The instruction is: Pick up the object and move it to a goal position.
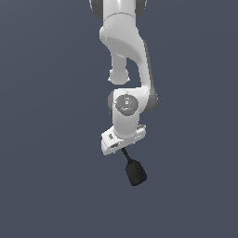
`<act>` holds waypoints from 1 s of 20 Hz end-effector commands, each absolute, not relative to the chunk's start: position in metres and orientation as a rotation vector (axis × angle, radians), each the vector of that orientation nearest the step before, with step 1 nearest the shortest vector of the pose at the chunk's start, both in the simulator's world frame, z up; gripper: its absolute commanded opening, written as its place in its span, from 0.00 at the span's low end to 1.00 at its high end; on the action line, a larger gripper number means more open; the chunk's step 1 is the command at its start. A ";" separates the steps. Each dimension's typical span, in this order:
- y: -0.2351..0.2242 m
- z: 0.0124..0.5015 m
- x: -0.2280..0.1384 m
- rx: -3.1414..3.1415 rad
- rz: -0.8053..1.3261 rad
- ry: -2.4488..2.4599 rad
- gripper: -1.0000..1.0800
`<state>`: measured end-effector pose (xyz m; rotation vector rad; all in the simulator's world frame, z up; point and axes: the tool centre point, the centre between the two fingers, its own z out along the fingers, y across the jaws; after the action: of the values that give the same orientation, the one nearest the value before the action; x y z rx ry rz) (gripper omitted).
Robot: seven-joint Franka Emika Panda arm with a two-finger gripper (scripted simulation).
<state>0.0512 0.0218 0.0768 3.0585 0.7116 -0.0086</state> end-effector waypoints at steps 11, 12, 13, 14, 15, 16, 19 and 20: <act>0.024 0.062 0.055 3.044 -0.002 0.779 0.96; 0.023 0.059 0.055 3.044 -0.002 0.779 0.96; 0.024 0.055 0.055 3.043 -0.002 0.780 0.96; 0.024 0.050 0.055 3.043 -0.001 0.781 0.96; 0.023 0.045 0.055 3.043 -0.001 0.781 0.96; 0.024 0.039 0.055 3.043 -0.001 0.782 0.96; 0.024 0.025 0.055 3.042 0.000 0.785 0.96; 0.024 0.022 0.055 3.042 0.000 0.785 0.96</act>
<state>0.0545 0.0237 0.0273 3.0424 0.7840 -0.0021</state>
